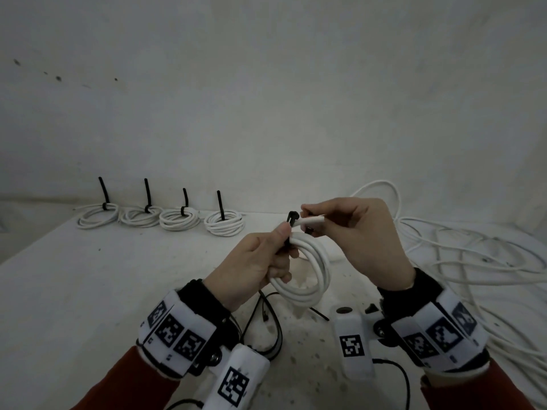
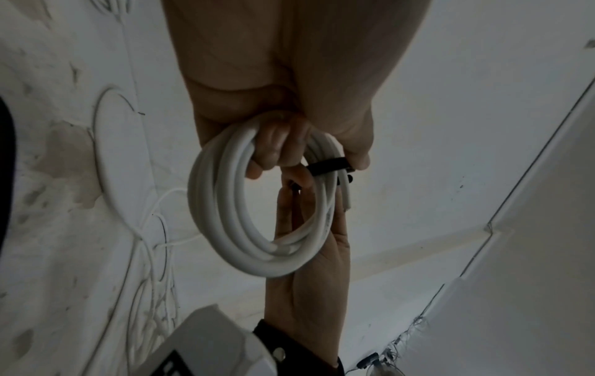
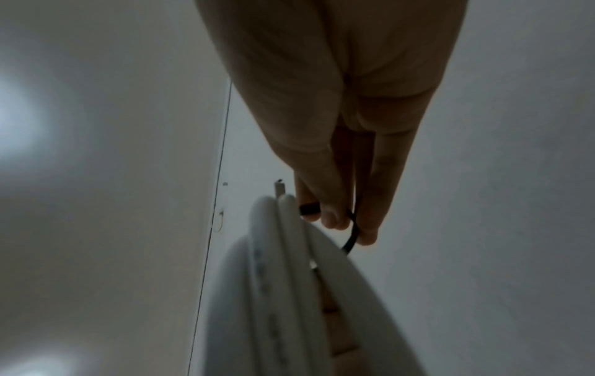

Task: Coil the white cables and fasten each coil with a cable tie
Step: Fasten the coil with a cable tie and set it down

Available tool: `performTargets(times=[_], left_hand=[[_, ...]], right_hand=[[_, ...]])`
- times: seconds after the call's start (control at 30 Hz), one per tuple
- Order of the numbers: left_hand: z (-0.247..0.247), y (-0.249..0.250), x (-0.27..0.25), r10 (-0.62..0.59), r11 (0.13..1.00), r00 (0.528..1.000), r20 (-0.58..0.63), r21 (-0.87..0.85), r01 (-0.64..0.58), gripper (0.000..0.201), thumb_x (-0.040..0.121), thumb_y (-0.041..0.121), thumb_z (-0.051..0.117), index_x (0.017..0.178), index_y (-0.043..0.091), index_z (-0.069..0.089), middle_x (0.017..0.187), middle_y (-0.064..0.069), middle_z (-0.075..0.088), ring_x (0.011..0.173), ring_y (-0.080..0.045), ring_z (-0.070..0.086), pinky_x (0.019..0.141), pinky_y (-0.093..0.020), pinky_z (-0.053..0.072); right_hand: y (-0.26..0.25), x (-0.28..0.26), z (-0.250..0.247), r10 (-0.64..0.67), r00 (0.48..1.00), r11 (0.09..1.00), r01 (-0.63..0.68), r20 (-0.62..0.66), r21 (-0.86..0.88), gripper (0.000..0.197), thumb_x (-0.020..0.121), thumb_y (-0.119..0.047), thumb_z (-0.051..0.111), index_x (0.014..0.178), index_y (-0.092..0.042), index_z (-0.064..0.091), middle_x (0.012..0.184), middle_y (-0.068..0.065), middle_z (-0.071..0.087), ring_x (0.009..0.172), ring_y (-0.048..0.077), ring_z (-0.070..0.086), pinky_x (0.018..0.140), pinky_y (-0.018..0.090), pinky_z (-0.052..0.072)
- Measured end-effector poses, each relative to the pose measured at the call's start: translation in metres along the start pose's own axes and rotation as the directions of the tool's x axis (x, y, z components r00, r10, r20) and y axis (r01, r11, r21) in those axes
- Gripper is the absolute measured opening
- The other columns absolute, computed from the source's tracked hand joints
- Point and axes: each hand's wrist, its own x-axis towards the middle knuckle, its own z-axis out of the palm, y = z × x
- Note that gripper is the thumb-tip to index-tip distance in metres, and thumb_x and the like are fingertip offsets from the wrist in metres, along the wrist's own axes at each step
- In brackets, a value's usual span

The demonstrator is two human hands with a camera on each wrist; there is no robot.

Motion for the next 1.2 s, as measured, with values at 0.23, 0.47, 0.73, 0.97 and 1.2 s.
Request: performTargets(times=[0.23,0.47,0.73,0.97,1.2], left_hand=[[0.000,0.002,0.001,-0.012,0.999,0.998,-0.068,-0.040,0.009,0.046,0.080,0.054,0.048,0.069,0.011,0.058,0.053,0.002,0.019,0.044,-0.010,0.024,0.057,-0.028,0.041],[0.003,0.004,0.000,-0.025,0.998,0.998,-0.061,-0.066,0.021,0.043,0.079,0.055,0.049,0.062,0.017,0.061,0.052,0.004,0.021,0.044,-0.010,0.024,0.057,-0.027,0.042],[0.007,0.004,-0.001,-0.030,0.997,0.997,-0.074,-0.080,0.024,0.047,0.078,0.056,0.048,0.055,0.016,0.060,0.050,0.003,0.020,0.044,-0.011,0.023,0.056,-0.027,0.043],[0.008,0.001,0.000,-0.047,0.995,0.997,-0.066,-0.090,0.041,0.049,0.082,0.056,0.051,0.071,0.009,0.055,0.051,0.003,0.023,0.044,-0.011,0.024,0.056,-0.028,0.040],[0.003,0.001,0.000,-0.078,0.991,0.997,-0.001,-0.113,0.077,0.045,0.080,0.054,0.051,0.074,0.010,0.055,0.047,0.007,0.032,0.043,-0.010,0.026,0.059,-0.029,0.040]], right_hand=[[0.006,-0.001,0.001,-0.052,0.999,0.984,0.053,0.008,-0.168,0.008,0.080,0.002,0.072,0.085,-0.002,0.076,0.079,0.006,0.074,0.072,0.016,0.071,0.069,0.019,0.053],[0.001,-0.001,0.003,-0.070,0.998,0.987,0.068,-0.007,-0.145,0.010,0.079,0.000,0.073,0.087,-0.006,0.076,0.083,0.004,0.075,0.075,0.018,0.072,0.071,0.023,0.056],[-0.004,-0.002,0.000,-0.048,0.999,0.984,0.048,0.005,-0.172,0.012,0.081,-0.002,0.072,0.088,-0.010,0.077,0.079,0.001,0.075,0.071,0.013,0.072,0.068,0.021,0.055],[-0.009,-0.004,0.000,-0.087,0.996,0.979,0.092,0.037,-0.180,0.019,0.080,-0.001,0.072,0.087,-0.018,0.077,0.080,-0.003,0.075,0.071,0.012,0.071,0.067,0.021,0.055],[-0.009,-0.005,0.004,-0.091,0.996,0.976,0.091,0.008,-0.199,0.020,0.082,-0.003,0.071,0.086,-0.022,0.077,0.075,-0.003,0.075,0.068,0.013,0.070,0.064,0.028,0.058]])
